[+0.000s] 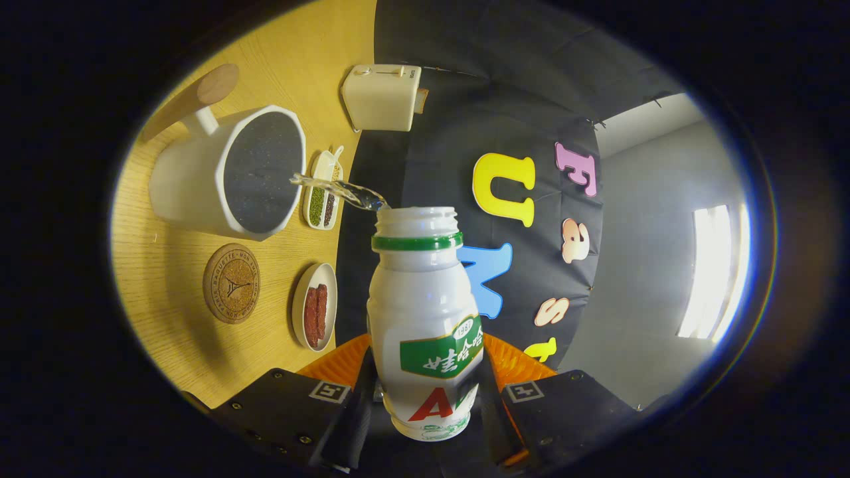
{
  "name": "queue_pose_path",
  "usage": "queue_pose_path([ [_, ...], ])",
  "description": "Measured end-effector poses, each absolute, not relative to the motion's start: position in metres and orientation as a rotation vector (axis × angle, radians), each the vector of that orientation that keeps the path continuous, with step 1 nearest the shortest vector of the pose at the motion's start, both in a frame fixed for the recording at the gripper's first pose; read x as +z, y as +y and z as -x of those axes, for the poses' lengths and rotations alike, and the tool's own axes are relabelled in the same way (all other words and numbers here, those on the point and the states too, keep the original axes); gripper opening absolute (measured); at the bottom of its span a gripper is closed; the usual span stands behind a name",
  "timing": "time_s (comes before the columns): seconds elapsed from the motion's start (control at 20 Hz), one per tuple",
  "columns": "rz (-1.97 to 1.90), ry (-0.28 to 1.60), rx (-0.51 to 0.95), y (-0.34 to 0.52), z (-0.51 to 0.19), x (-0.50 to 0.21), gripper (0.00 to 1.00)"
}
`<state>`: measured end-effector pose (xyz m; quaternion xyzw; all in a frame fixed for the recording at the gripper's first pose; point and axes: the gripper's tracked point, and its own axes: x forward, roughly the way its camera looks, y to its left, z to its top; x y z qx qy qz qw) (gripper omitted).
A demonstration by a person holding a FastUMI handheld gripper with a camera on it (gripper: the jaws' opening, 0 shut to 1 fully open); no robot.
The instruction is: Take the bottle from table, then pour the juice into the cup, finally place the bottle on the coaster
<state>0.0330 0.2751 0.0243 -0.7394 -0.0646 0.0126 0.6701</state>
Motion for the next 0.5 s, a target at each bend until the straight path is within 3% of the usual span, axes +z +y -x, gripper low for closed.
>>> queue_pose_path([
  [0.5,1.695,-0.152,0.024,0.2796,-0.0309,0.0311,0.70],
])
